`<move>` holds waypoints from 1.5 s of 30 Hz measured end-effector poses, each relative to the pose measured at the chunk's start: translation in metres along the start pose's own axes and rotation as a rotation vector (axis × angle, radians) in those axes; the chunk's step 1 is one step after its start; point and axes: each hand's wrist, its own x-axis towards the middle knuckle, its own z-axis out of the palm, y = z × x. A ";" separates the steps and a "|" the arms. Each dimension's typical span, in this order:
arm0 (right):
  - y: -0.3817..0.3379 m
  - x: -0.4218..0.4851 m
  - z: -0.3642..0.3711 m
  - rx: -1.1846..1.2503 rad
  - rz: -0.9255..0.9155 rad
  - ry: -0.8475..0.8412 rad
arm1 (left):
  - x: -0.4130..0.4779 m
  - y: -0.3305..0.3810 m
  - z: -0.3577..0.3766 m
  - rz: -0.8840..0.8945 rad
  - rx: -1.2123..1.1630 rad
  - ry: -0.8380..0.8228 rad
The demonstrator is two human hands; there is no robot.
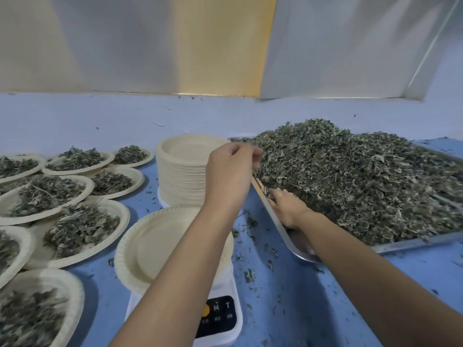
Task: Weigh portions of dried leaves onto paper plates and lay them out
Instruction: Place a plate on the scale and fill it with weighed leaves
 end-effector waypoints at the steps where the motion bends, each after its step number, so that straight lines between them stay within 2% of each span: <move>1: 0.001 0.005 -0.001 -0.021 -0.006 0.041 | 0.003 0.001 0.004 -0.002 0.008 -0.008; 5: 0.010 0.026 -0.007 -0.114 -0.018 0.296 | 0.022 0.005 0.014 0.011 0.054 -0.040; 7: 0.018 0.039 -0.012 -0.106 -0.003 0.320 | 0.033 0.008 0.019 0.030 0.090 -0.063; 12: 0.038 0.072 -0.008 -0.134 0.060 0.246 | 0.058 0.008 0.028 0.058 0.140 -0.103; 18: 0.028 0.096 -0.013 -0.104 0.097 0.130 | 0.071 -0.004 0.032 -0.006 0.087 -0.107; 24: 0.018 0.081 -0.019 -0.069 0.045 0.003 | 0.064 0.000 0.026 -0.066 0.029 -0.083; 30: 0.006 0.047 -0.027 -0.106 -0.036 0.028 | 0.046 0.007 0.016 -0.092 0.006 -0.069; 34: 0.001 0.019 -0.023 -0.178 -0.166 0.229 | 0.033 0.011 0.012 -0.101 -0.004 -0.062; 37: 0.002 0.008 -0.022 -0.205 -0.168 0.438 | 0.026 0.014 0.011 -0.096 -0.007 -0.066; 39: 0.004 0.008 -0.021 -0.220 -0.142 0.484 | 0.024 0.016 0.010 -0.092 -0.011 -0.064; 41: 0.006 0.013 -0.018 -0.140 -0.098 0.373 | 0.023 0.016 0.009 -0.090 -0.015 -0.064; 44: 0.007 0.024 -0.009 0.023 -0.037 0.071 | 0.024 0.015 0.006 -0.099 -0.027 -0.072; 45: 0.006 0.028 -0.007 0.038 -0.039 0.018 | 0.024 0.014 0.005 -0.103 -0.031 -0.073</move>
